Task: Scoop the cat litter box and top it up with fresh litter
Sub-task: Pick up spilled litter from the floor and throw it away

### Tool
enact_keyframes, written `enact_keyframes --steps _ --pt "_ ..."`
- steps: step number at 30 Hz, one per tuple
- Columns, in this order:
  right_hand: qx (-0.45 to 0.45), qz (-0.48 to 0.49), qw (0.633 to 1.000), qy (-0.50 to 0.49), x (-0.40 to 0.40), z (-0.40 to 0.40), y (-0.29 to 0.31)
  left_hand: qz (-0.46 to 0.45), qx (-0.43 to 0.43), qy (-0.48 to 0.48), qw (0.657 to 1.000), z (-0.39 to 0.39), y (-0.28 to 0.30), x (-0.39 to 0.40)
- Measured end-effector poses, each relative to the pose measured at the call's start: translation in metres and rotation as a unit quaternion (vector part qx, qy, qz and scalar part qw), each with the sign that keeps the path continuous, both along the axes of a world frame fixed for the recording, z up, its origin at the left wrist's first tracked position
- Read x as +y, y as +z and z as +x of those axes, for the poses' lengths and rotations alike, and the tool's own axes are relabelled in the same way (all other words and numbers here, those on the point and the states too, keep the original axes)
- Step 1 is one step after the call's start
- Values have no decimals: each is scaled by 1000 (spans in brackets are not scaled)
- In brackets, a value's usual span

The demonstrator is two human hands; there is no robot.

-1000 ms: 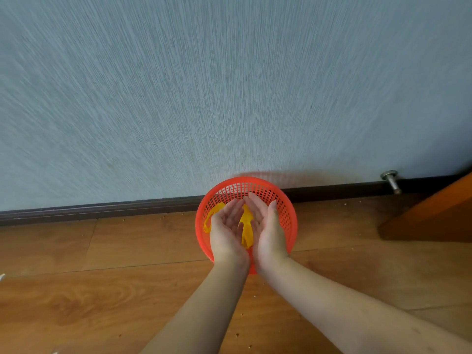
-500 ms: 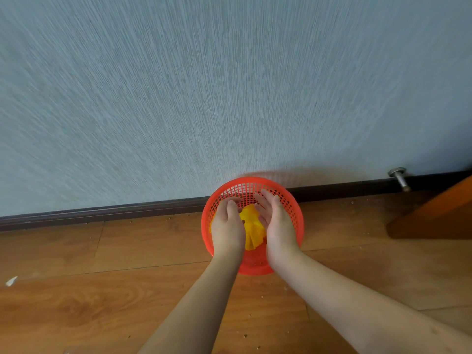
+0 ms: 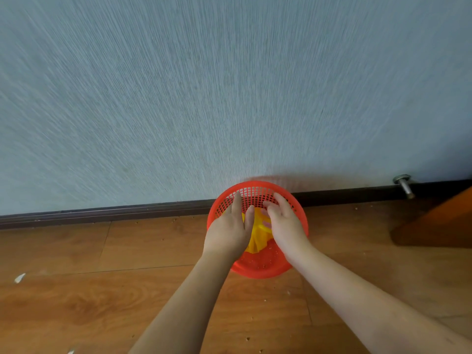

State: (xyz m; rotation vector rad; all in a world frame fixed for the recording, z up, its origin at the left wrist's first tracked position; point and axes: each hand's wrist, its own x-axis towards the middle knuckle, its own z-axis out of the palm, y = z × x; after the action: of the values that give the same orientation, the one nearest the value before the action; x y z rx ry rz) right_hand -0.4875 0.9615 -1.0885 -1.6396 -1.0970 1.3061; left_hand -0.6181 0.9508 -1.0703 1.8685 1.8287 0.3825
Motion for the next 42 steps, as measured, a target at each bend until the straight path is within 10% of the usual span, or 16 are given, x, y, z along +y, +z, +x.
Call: enact_keyframes --steps 14,20,26,33,42 --pt "-269 101 941 178 -11 14 11 163 188 2 969 -4 -27 -2" --pt "-497 173 823 213 -14 19 8 194 183 3 964 -6 -27 -5" --pt "-484 181 822 239 -13 18 3 176 62 14 982 -7 -34 -6" --pt "-533 168 798 225 -12 15 -7 163 212 -9 963 -2 -35 -13" --pt "-540 166 794 224 -13 19 -3 142 160 10 977 -7 -39 -8"
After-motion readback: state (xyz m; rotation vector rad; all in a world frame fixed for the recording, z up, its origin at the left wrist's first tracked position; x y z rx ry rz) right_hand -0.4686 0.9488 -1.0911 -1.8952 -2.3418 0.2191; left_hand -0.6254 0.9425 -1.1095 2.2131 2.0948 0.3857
